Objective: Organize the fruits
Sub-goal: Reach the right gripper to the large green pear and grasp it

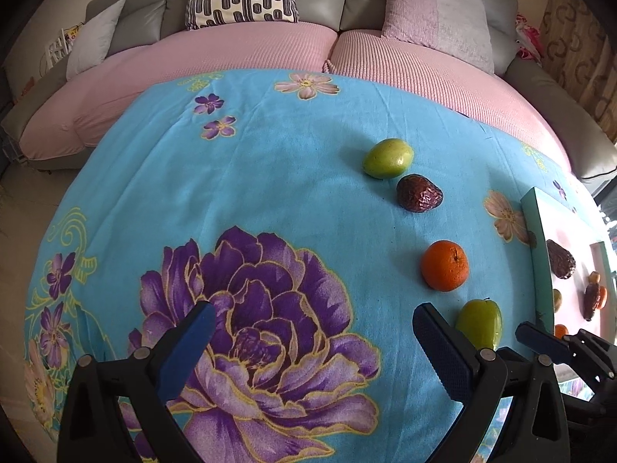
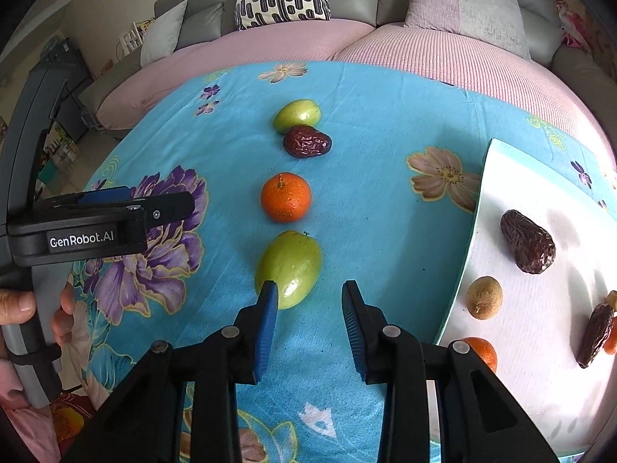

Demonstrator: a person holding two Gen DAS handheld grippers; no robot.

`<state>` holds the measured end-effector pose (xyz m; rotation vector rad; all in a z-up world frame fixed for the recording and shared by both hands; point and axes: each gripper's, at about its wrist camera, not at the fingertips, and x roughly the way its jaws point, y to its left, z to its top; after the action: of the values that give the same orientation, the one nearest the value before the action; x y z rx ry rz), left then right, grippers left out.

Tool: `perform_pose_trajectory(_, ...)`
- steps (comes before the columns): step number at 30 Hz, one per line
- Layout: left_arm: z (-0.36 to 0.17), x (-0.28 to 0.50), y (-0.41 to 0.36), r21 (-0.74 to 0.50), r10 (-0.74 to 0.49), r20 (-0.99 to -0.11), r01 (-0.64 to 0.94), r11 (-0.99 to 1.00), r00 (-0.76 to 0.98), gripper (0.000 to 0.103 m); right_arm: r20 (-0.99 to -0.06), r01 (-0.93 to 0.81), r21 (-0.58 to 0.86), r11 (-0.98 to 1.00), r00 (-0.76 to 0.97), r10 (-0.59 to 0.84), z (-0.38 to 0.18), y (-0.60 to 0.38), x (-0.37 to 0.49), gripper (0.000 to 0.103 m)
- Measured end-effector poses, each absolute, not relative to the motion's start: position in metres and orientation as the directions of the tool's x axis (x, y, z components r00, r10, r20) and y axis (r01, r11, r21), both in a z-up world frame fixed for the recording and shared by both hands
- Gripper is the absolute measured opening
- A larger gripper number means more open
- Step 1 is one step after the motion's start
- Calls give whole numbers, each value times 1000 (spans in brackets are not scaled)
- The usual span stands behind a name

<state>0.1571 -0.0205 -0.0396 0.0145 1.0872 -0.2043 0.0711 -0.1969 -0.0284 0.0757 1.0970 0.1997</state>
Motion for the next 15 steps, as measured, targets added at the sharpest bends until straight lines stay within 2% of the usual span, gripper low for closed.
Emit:
perform_pose_trajectory(7,-41,159,-17,-99,-160,-881,158,982,444,103,-873,-145,160,976,440,209,-33,-191,72,37)
perform_pose_trajectory(10,-41,159,-14,-106,-163,-881,151,983,444,103,-868,-133,189,973,441,229,-35,-193,72,45)
perform_pose_trajectory(15,-39,161,-9,-126,-177,-876,142,982,448,103,-855,-135,218,967,451,256,-39,-189,78,45)
